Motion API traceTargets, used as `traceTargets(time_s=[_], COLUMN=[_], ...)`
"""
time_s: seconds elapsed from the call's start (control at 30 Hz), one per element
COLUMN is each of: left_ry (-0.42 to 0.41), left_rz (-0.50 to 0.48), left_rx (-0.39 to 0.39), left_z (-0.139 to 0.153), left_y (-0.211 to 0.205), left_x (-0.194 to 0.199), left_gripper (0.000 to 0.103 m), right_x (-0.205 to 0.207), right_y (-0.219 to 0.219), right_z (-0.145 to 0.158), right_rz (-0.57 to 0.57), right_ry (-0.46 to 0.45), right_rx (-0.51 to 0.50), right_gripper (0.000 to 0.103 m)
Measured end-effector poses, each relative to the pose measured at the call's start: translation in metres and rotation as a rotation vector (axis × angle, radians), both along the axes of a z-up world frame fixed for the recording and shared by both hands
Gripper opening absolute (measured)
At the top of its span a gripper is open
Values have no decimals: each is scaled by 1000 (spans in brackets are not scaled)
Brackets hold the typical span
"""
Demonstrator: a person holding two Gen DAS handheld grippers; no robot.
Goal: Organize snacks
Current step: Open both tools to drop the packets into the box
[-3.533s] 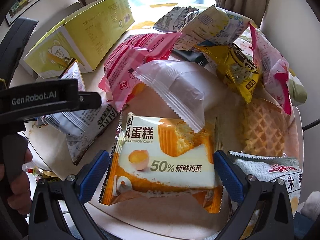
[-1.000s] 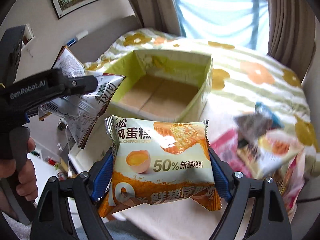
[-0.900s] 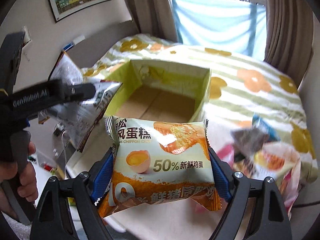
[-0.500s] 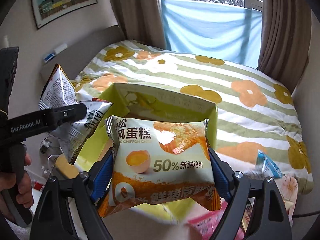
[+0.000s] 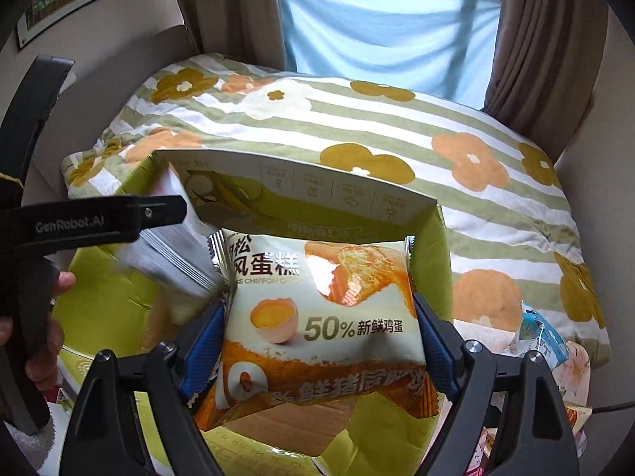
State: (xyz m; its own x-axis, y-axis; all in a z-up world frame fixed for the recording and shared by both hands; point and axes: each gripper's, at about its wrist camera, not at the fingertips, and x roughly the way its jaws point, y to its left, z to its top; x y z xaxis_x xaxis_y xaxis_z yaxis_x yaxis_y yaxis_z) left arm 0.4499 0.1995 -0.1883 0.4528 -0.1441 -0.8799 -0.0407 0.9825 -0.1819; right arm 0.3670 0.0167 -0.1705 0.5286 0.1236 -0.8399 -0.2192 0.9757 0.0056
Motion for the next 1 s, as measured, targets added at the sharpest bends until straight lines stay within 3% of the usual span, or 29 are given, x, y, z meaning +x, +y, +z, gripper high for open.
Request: traceTargets(time_s=[0.4,0.73,0.9,1.0], left_ry=[45,20,15,17], left_rz=[48,52,64,68], left_rx=[-22,19,29,28], left_z=[-6,6,9,9], left_y=[16,15,22,25], left_x=[-32,-54,-71,-80], left_gripper=[103,103,103,103], right_x=[14,41,29,22], right_y=[3,7,7,7], right_z=[-14,-16,-9,-9], right_rz=[32,27,29,33], right_ry=[50,22,-49,-28], right_rx=[28,34,24,2], right_gripper=[84,94,94,94])
